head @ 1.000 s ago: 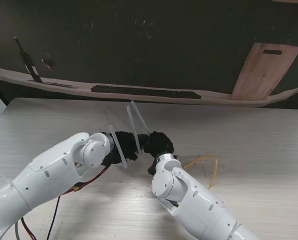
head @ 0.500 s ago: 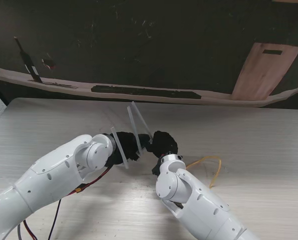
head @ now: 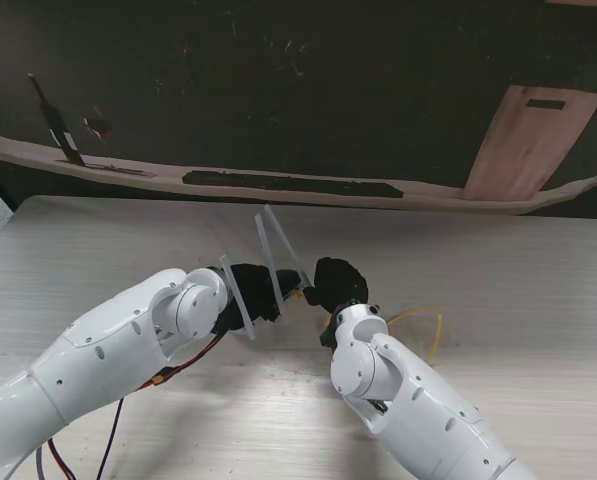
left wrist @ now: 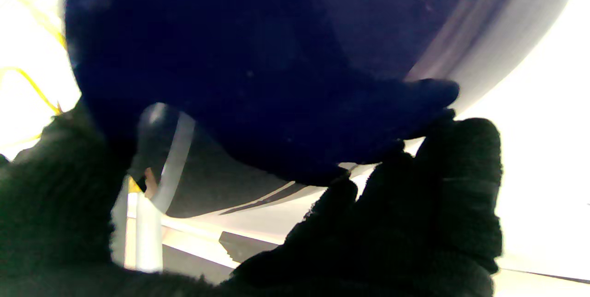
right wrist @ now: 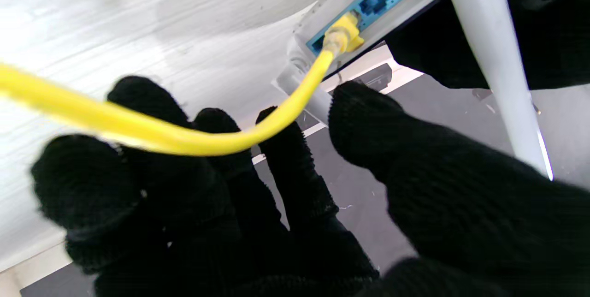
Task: Untangle the Ethernet cable and plug it into the router
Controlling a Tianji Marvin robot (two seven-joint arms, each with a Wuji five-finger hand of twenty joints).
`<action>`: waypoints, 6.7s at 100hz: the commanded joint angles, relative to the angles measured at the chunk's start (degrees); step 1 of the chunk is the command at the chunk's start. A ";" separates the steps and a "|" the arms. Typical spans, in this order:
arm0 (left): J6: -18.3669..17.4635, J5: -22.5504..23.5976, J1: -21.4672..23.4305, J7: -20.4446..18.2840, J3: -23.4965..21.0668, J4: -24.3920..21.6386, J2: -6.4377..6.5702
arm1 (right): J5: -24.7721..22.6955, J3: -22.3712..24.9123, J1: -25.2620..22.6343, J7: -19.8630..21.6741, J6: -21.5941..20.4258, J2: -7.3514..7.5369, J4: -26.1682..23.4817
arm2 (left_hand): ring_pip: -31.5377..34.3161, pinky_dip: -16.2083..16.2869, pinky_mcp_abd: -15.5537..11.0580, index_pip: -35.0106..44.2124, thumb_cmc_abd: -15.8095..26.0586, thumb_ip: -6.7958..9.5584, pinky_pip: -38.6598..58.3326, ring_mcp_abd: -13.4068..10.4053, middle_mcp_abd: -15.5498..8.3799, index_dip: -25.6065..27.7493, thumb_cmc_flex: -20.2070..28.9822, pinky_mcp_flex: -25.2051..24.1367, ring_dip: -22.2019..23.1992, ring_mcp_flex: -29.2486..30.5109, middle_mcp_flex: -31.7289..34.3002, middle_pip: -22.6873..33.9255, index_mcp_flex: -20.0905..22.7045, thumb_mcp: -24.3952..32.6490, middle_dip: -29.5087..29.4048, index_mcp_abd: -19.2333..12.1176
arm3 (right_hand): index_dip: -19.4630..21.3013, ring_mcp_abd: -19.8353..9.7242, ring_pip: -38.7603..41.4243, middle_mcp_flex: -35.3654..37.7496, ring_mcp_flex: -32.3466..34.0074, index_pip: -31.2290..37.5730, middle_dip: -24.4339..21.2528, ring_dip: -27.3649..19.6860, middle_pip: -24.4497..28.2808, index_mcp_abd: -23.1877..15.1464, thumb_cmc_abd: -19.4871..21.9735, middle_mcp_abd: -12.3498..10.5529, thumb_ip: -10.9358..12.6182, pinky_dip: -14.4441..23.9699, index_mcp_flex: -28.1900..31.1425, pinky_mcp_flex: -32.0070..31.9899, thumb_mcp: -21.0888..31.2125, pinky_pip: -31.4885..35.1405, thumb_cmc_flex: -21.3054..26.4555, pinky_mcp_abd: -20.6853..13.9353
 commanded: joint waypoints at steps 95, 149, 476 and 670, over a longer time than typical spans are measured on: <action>0.01 -1.69 1.69 -3.67 2.23 2.83 0.02 | 1.29 -2.35 0.43 3.66 -1.53 0.34 -0.46 | 12.10 1.88 -16.39 18.33 6.90 -0.08 -0.82 -20.62 -29.67 3.85 41.70 -2.41 4.34 7.25 7.37 13.98 6.99 20.03 5.96 -30.77 | -4.22 -2.49 17.17 9.66 2.44 9.98 -1.08 8.54 3.06 -0.03 -4.33 1.53 -2.31 2.66 3.99 7.48 4.04 15.79 7.42 -0.72; -0.41 -2.20 1.51 -4.08 2.36 3.00 0.05 | 1.00 -3.46 1.28 2.14 -2.99 -0.17 1.34 | 12.09 2.05 -16.55 18.16 6.95 0.11 -0.98 -20.76 -29.64 3.77 41.71 -2.56 4.39 7.19 7.16 13.87 6.73 19.80 6.07 -30.61 | -1.71 -6.04 22.08 12.96 2.84 11.62 -1.98 11.78 4.99 -4.21 -3.74 0.06 -2.02 7.30 6.69 9.02 4.57 20.29 9.95 -7.50; 13.23 10.36 1.02 15.57 0.36 12.04 -3.73 | -7.21 10.65 -8.34 -7.81 -6.19 1.85 -6.57 | 6.07 14.75 -13.85 -3.48 10.10 -0.51 -12.54 -13.98 -23.74 -8.08 4.44 -18.77 -2.32 -13.27 -12.12 4.67 -2.16 -0.23 -3.52 -24.47 | 9.58 2.43 -2.58 -8.32 -2.82 -5.31 0.31 1.42 -0.36 -5.03 1.49 1.77 6.95 4.13 -15.50 -3.49 -1.76 -0.62 -6.75 3.11; -42.32 -7.30 41.80 20.66 -43.82 -21.49 -2.05 | 3.49 28.43 -22.67 13.48 -41.13 6.86 -19.95 | -4.16 8.66 -15.29 -9.34 9.14 -0.76 -23.75 -18.80 -26.43 -8.91 5.73 -24.22 -4.90 -19.25 -13.44 -4.37 2.34 -7.00 -8.81 -28.29 | 10.54 -6.13 -25.83 -26.76 -32.18 -2.69 -1.13 0.28 -6.50 -13.74 -11.34 -7.37 1.71 -2.92 -31.01 -38.39 -0.35 -36.70 -19.24 -4.30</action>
